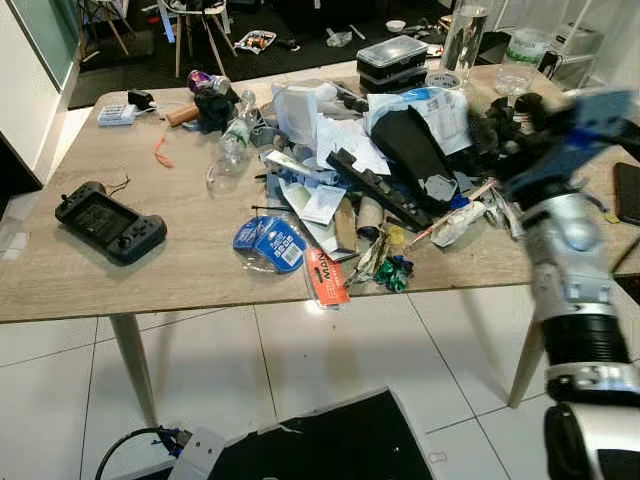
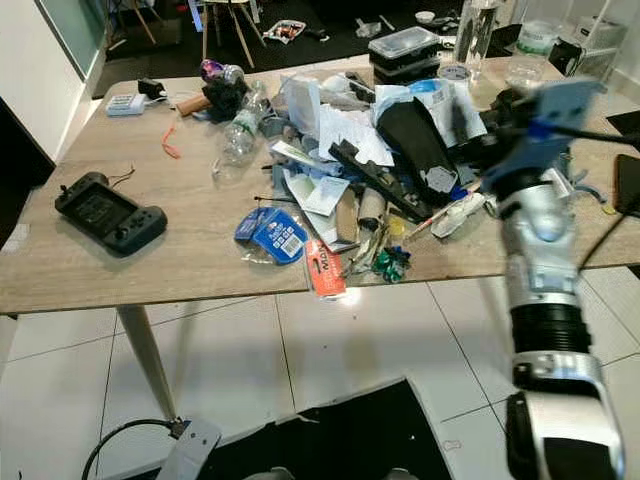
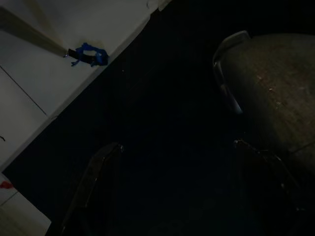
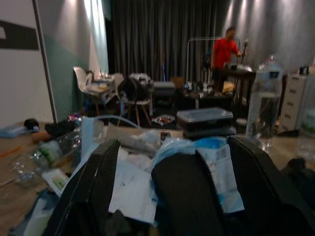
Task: Picking trash to rubbish bin
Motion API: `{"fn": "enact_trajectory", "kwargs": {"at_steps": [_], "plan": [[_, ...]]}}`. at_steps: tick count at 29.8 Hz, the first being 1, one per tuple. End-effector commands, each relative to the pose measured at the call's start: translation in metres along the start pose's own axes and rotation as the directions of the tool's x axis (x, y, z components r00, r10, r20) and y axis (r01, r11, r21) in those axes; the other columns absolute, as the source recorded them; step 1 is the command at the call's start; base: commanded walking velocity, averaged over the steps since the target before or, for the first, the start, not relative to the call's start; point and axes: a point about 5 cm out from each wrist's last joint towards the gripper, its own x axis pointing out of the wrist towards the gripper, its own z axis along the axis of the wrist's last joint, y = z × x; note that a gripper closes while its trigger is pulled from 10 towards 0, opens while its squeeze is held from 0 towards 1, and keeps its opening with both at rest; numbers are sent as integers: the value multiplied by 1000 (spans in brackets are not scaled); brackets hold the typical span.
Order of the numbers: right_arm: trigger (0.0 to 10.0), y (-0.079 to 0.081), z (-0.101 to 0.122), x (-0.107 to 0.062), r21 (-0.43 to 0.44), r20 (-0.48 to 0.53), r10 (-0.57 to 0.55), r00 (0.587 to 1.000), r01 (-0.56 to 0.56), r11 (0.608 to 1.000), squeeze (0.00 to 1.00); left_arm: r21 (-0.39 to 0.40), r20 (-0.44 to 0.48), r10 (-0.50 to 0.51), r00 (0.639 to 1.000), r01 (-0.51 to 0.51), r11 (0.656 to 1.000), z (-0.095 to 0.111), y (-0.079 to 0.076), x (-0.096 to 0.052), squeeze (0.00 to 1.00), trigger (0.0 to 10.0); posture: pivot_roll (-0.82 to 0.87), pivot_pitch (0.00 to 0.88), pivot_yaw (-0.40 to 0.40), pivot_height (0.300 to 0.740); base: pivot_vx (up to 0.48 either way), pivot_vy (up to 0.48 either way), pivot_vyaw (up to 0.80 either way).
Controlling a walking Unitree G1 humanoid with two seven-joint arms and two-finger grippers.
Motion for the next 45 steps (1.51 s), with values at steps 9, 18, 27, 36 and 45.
{"fn": "enact_trajectory", "kwargs": {"at_steps": [9, 18, 27, 36, 45], "plan": [[10000, 8, -39, -6, -81, -252, -24, 968, 4, 997, 0, -12, -39, -9, 999, 9, 1000, -13, -1, -2, 0, 10000, -5, 107, 88, 740, 57, 0, 0], [10000, 24, -63, -19, -132, -358, 23, 933, -75, 988, 0, -16, -41, -16, 999, 15, 1000, -14, -1, -3, 0, 10000, -5, 109, 90, 740, 277, 0, 0], [10000, 32, -68, -23, -138, -389, 45, 920, -106, 985, 0, -24, -36, -17, 999, 16, 1000, -13, -1, -2, 0, 10000, -8, 113, 89, 740, 287, 0, 0], [10000, 46, -69, -22, -119, -392, 137, 910, -197, 973, 0, -22, -35, -20, 999, 20, 1000, -11, -3, -1, 0, 10000, -12, 106, 82, 740, 289, 0, 0], [10000, 49, -69, -22, -88, -393, 154, 907, -203, 975, 0, -27, -30, -22, 999, 21, 999, -9, -3, -1, 0, 10000, -11, 103, 81, 740, 292, 0, 460]]}}
